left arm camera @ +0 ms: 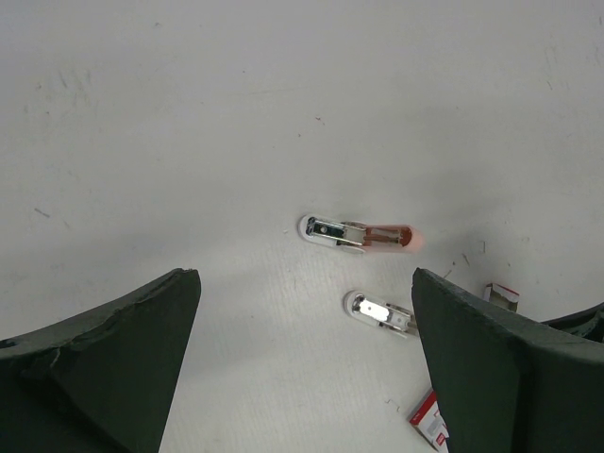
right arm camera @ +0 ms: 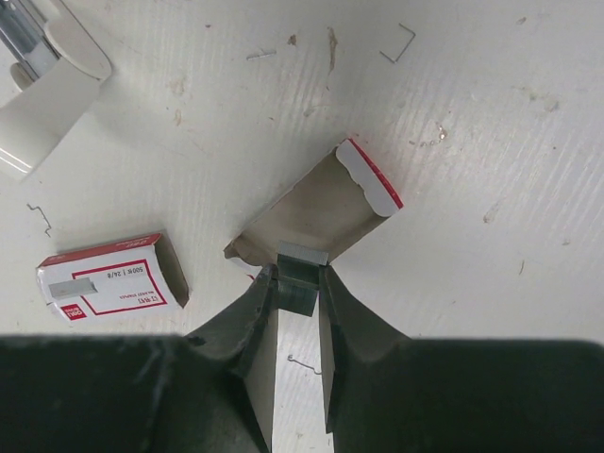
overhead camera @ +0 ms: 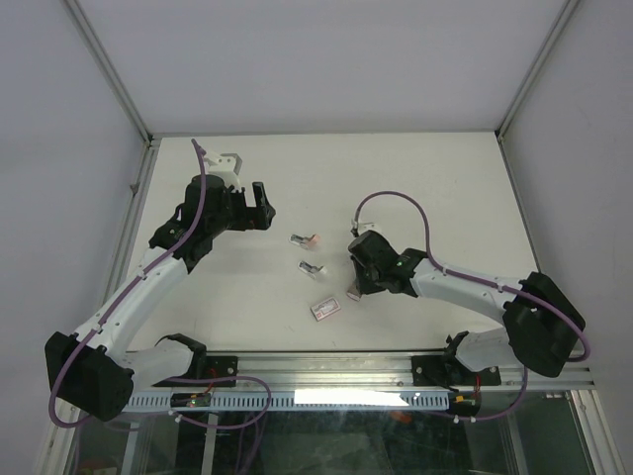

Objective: Load the staples into the stapler

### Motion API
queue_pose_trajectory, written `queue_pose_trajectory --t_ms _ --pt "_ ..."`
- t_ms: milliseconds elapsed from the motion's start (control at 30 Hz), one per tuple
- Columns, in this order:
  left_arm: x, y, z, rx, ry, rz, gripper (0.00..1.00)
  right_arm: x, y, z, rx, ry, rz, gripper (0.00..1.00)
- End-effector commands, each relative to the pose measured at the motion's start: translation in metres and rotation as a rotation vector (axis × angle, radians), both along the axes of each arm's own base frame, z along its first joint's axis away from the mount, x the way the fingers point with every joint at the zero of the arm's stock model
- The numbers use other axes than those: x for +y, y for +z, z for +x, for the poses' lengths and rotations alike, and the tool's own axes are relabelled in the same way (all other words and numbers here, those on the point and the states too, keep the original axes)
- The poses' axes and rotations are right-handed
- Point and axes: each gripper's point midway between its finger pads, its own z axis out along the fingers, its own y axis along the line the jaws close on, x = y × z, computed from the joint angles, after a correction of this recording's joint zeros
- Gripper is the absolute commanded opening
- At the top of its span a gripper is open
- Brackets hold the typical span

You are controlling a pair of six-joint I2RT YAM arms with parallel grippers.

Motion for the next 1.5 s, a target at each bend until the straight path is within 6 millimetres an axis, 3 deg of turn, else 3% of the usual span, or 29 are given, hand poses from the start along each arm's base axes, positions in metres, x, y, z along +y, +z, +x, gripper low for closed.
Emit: queue_pose_trajectory --t_ms 0,267,400,567,733,833,967,1233,1467 --pt "0.001 0.017 0.003 -0.064 -0.005 -0.009 0.99 -0.005 0.005 0.003 -0.006 -0.055 0.01 0.19" --pt "0.0 0.016 0.003 -0.06 -0.009 -0.011 0.99 -0.026 0.011 0.009 -0.02 -0.134 0.042 0.19" --pt "0.0 0.015 0.003 -0.059 -0.009 -0.013 0.99 -0.042 0.002 0.014 -0.001 -0.18 0.046 0.19" --pt "-0.001 0.016 0.003 -0.059 -0.012 -0.015 0.99 -0.046 -0.011 0.017 0.034 -0.198 0.047 0.22" --pt "-0.001 0.017 0.002 -0.061 -0.015 -0.017 0.99 -0.049 -0.008 0.015 0.037 -0.218 0.046 0.5" --pt "-0.001 0.016 0.001 -0.06 -0.018 -0.019 0.99 -0.055 0.001 0.014 0.011 -0.238 0.046 0.57" --pt "-0.003 0.016 0.001 -0.056 -0.022 -0.022 0.99 -0.06 0.006 0.01 -0.007 -0.254 0.061 0.52" --pt "-0.004 0.014 0.001 -0.05 -0.027 -0.026 0.99 -0.052 -0.002 0.015 -0.004 -0.224 0.068 0.3" --pt "-0.004 0.013 0.001 -0.044 -0.028 -0.025 0.99 -0.039 -0.008 0.01 0.017 -0.154 0.083 0.28"
